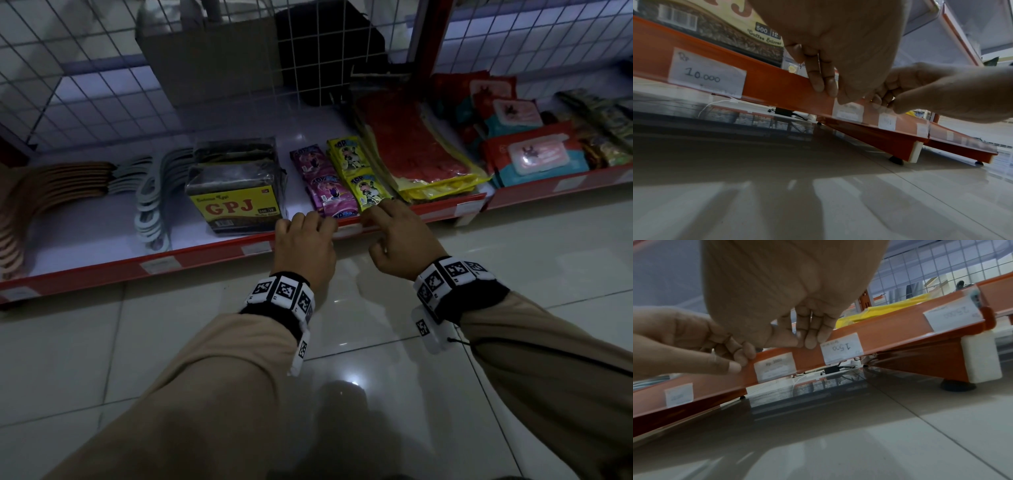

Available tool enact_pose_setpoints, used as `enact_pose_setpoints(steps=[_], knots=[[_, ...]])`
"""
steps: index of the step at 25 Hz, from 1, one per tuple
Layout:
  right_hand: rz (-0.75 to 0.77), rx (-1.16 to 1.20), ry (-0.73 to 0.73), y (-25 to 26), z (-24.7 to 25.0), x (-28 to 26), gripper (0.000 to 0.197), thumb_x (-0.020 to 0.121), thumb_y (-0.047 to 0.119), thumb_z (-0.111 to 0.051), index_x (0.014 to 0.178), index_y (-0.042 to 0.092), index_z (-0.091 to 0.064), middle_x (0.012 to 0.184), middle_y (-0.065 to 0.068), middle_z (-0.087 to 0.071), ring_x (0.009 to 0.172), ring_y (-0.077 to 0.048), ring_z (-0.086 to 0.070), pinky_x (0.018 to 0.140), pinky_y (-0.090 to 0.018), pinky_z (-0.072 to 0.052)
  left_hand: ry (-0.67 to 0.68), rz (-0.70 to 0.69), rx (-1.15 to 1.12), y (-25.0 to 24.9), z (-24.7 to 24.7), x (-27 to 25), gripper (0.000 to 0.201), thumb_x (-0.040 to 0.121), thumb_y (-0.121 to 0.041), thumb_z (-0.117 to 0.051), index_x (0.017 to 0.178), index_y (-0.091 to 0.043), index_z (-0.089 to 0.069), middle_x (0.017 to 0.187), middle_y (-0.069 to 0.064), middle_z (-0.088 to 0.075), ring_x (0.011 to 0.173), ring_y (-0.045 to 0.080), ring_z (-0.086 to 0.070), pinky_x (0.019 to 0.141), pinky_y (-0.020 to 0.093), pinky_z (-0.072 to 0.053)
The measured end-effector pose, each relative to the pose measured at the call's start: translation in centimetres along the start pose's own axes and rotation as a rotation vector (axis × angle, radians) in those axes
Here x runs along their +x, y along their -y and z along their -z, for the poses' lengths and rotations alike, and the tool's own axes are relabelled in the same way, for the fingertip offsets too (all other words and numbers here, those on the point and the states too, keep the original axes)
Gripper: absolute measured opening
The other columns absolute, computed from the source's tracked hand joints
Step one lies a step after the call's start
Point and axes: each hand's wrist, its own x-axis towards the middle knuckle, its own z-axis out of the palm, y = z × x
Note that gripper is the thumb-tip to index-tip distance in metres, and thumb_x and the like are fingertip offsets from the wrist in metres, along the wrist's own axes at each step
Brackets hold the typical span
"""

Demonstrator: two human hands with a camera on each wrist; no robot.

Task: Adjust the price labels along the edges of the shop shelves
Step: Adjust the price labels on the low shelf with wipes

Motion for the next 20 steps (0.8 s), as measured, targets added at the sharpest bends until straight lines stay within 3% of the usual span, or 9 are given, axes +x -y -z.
enact_pose_setpoints(steps=[6, 13, 16, 20], knots=[[0.023, -0.048, 0.017, -0.2, -0.2, -0.1, 0.044, 0.065, 0.014, -0.05, 0.106, 0.006, -0.062, 0.096, -0.017, -0.056, 0.092, -0.035, -0.053, 0.076, -0.04, -0.048, 0.009, -0.025, -0.03, 0.6, 0.3, -0.1, 0.038, 0.091, -0.02, -0.047, 0.128, -0.027, -0.051, 0.119, 0.0, -0.055, 0.11, 0.023, -0.047, 0.093, 0.038, -0.028], [0.01, -0.073, -0.064, -1.2, 0.3, -0.9, 0.034, 0.064, 0.007, -0.054, 0.097, 0.0, -0.059, 0.092, -0.019, -0.056, 0.086, -0.036, -0.053, 0.068, -0.036, -0.044, -0.01, -0.041, -0.006, 0.4, 0.6, -0.6, 0.034, 0.089, -0.022, -0.049, 0.122, -0.024, -0.056, 0.118, 0.002, -0.054, 0.11, 0.025, -0.044, 0.088, 0.037, -0.03], [-0.062, -0.15, -0.102, -3.0, 1.1, -2.0, 0.039, 0.065, 0.005, -0.061, 0.103, -0.002, -0.06, 0.097, -0.022, -0.058, 0.09, -0.039, -0.053, 0.072, -0.042, -0.047, -0.055, -0.018, -0.003, -0.3, 0.9, -0.3, 0.033, 0.086, -0.02, -0.052, 0.119, -0.02, -0.058, 0.121, 0.005, -0.05, 0.11, 0.027, -0.043, 0.086, 0.037, -0.032], [-0.129, -0.162, -0.104, -4.6, 1.6, -2.8, 0.042, 0.069, 0.007, -0.064, 0.111, 0.0, -0.062, 0.101, -0.022, -0.059, 0.093, -0.04, -0.053, 0.078, -0.046, -0.048, -0.003, -0.168, -0.065, -2.9, 0.7, 0.9, 0.047, 0.086, -0.015, -0.051, 0.133, -0.019, -0.048, 0.132, 0.004, -0.046, 0.121, 0.025, -0.041, 0.095, 0.038, -0.03]])
